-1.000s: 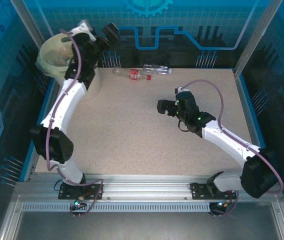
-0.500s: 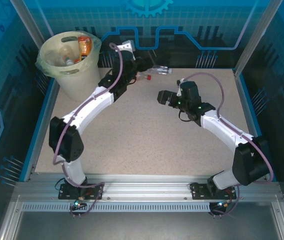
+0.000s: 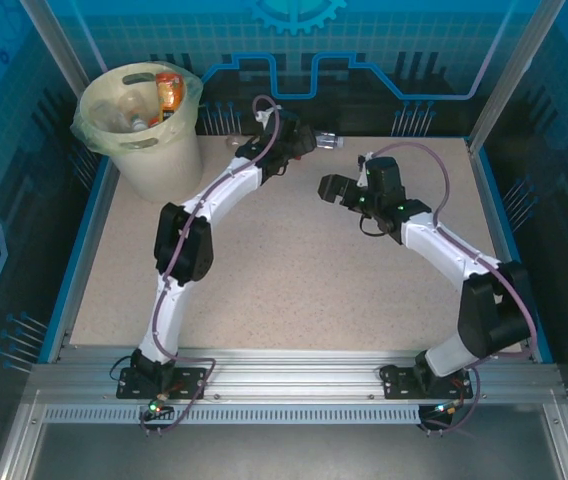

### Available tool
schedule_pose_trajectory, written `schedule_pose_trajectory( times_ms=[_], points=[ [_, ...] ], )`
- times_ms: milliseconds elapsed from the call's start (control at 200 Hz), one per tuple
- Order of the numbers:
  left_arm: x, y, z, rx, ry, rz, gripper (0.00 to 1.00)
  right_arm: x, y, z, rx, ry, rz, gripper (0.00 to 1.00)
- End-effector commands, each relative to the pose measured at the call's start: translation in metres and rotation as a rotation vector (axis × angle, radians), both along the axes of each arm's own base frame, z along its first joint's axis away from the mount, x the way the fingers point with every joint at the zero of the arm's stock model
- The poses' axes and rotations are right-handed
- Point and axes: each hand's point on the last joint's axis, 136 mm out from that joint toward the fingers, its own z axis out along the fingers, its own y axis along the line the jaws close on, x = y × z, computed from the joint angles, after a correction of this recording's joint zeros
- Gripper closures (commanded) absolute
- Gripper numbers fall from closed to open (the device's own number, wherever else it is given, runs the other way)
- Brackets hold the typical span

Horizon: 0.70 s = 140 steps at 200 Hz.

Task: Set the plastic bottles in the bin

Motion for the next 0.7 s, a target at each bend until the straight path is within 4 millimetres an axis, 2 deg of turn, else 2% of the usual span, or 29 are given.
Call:
schedule_pose_trajectory(
  times_ms=[0,105,255,295,515,550,565,695],
  points=[
    [0.0,0.019,-0.01,0.002,0.055,0.024,0.01,0.022,0.011,0.005,0.066,-0.012,0.046,0.03],
    [0.003,0.028,-0.005,-0.038,0.029,0.01,0.01,0.044,0.026,-0.004,0.118,0.026,0.085,0.04],
    [0.008,0.037,0.001,-0.182,0.033,-0.043,0.01,0.087,0.044,-0.02,0.19,0.075,0.101,0.05],
    [0.009,0.04,0.0,-0.215,0.033,-0.046,0.01,0.099,0.049,-0.02,0.206,0.072,0.099,0.05],
    [0.017,0.053,-0.008,-0.254,0.029,-0.017,0.01,0.163,0.07,-0.048,0.282,0.086,0.086,0.1],
    [0.018,0.055,-0.01,-0.258,0.033,-0.01,0.01,0.171,0.072,-0.046,0.295,0.074,0.085,0.11],
    [0.019,0.057,-0.011,-0.258,0.033,-0.006,0.01,0.176,0.074,-0.058,0.299,0.09,0.079,0.11],
    [0.032,0.065,-0.015,-0.309,0.018,0.004,0.01,0.205,0.082,-0.076,0.356,0.08,0.05,0.14]
  ],
)
